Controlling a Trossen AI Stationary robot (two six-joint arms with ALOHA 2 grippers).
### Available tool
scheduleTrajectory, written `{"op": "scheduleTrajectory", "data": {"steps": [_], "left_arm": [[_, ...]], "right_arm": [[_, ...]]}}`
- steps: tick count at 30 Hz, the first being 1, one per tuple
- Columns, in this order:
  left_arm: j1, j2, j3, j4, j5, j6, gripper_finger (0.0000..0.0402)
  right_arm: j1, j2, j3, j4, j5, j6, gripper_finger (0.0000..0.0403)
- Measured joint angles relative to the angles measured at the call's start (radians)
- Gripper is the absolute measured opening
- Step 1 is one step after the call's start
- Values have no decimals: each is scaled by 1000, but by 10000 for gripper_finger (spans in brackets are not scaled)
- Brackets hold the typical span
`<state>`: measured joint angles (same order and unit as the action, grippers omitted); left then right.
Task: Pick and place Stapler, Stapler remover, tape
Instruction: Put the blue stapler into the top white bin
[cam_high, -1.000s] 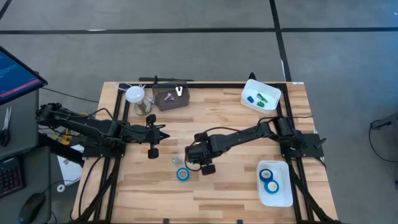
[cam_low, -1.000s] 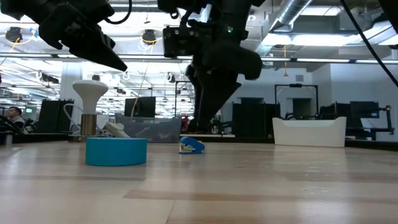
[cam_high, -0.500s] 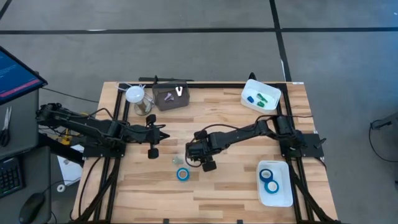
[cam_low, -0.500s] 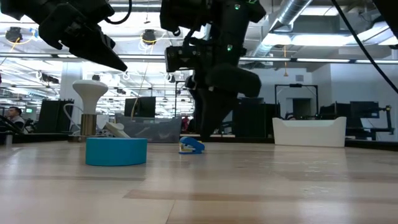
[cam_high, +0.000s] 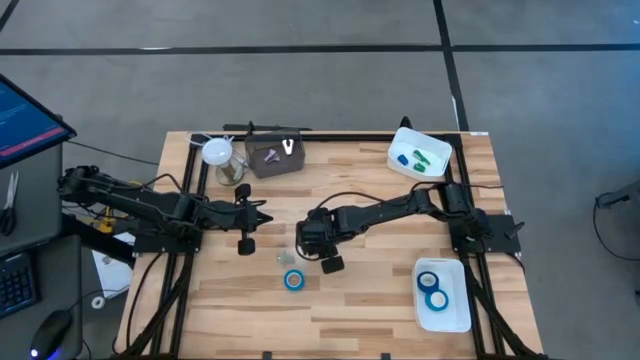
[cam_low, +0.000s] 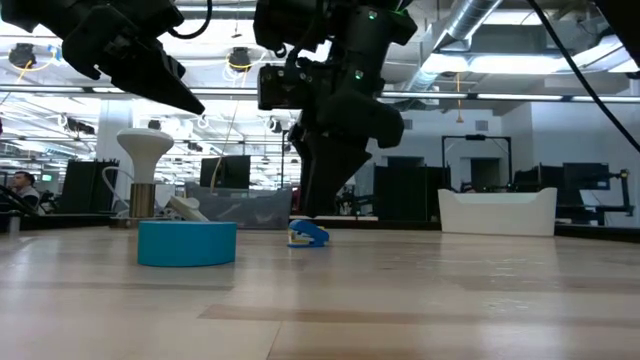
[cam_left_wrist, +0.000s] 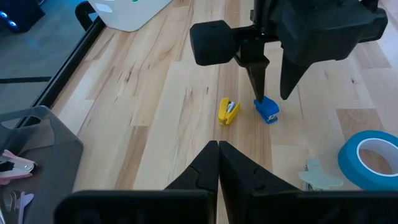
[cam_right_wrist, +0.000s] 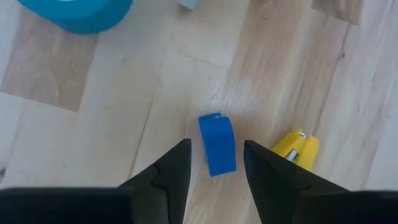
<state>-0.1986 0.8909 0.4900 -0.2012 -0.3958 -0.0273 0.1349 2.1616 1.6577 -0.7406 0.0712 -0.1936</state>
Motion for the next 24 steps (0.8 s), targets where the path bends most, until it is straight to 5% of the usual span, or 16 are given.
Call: {"op": "scheduleTrajectory", "data": {"steps": [24], "left_arm": [[0, 0, 0, 0, 0, 0, 4]], "right_arm": [[-22, 36, 1, 18, -23, 8, 93]]}}
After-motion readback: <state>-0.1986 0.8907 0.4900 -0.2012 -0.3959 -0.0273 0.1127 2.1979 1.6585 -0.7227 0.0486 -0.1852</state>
